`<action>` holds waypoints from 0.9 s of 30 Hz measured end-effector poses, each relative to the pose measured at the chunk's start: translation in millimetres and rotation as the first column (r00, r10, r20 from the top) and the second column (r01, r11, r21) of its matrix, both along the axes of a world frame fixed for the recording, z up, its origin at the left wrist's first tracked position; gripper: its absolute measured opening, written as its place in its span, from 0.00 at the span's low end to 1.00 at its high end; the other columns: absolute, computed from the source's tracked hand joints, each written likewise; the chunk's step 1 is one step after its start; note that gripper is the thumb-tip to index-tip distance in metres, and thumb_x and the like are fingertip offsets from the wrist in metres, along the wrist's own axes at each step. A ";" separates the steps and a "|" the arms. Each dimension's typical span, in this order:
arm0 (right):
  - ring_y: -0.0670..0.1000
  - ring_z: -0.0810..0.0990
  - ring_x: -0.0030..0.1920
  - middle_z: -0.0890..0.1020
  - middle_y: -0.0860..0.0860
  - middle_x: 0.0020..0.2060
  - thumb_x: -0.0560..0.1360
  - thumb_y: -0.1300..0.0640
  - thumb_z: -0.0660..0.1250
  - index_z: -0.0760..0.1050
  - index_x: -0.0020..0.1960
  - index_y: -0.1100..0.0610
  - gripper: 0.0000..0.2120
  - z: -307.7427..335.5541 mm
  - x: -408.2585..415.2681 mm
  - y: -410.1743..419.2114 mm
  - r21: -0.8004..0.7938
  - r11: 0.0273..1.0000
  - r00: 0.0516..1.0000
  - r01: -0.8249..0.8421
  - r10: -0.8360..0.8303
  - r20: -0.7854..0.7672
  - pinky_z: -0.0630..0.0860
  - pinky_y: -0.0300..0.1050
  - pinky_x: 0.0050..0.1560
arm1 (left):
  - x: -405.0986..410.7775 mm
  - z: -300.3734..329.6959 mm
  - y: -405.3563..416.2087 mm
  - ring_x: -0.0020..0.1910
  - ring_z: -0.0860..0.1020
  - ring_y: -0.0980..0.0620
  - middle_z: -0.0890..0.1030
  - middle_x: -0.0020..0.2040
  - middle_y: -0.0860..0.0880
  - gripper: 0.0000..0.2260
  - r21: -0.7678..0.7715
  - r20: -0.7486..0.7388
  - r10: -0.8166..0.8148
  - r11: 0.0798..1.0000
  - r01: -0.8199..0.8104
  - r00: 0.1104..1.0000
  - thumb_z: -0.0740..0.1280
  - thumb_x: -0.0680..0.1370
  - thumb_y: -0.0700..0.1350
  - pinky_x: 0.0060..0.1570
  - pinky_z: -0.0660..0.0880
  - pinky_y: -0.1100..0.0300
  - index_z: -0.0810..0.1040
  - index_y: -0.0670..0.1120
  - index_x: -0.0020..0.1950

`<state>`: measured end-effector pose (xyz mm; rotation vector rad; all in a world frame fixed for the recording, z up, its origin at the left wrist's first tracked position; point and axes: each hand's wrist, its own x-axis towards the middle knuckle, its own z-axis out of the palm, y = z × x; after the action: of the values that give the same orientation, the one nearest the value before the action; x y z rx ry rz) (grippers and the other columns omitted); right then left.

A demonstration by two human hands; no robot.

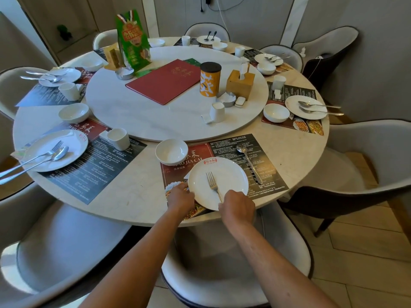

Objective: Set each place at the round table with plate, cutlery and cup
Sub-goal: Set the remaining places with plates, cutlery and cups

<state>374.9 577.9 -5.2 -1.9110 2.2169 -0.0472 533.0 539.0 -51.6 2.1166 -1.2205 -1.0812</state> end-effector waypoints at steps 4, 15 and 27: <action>0.55 0.84 0.43 0.85 0.52 0.44 0.79 0.52 0.68 0.81 0.51 0.56 0.08 0.5 -1.2 1.0 0.003 1.000 1.000 -0.002 0.002 0.012 0.71 0.43 0.35 | 0.2 -0.7 -0.1 0.50 0.76 0.55 0.78 0.66 0.47 0.21 -0.004 -0.041 0.029 1.000 -0.029 0.999 0.66 0.81 0.40 0.34 0.71 0.66 0.71 0.50 0.75; 0.52 0.81 0.39 0.82 0.50 0.38 0.80 0.44 0.63 0.78 0.44 0.54 0.15 1.0 -26.0 -23.0 -0.130 0.989 0.995 0.066 -0.055 0.082 0.75 0.45 0.35 | -1.9 9.2 -3.0 0.47 0.84 0.47 0.79 0.53 0.49 0.16 0.019 -0.141 0.183 0.983 -0.182 0.973 0.67 0.80 0.43 0.46 0.84 0.52 0.77 0.49 0.68; 0.56 0.80 0.42 0.81 0.53 0.43 0.78 0.55 0.67 0.79 0.46 0.55 0.05 -16.2 -83.5 -135.6 -0.068 0.968 0.953 0.242 -0.224 0.202 0.77 0.48 0.42 | -7.5 2.7 -17.7 0.44 0.83 0.46 0.80 0.55 0.47 0.05 0.023 -0.155 0.282 0.959 -0.282 0.947 0.68 0.79 0.41 0.33 0.83 0.57 0.79 0.50 0.53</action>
<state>291.4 442.3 -21.5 -1.5984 2.3287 -0.3626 525.5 521.3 -48.9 2.0827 -0.8140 -1.0925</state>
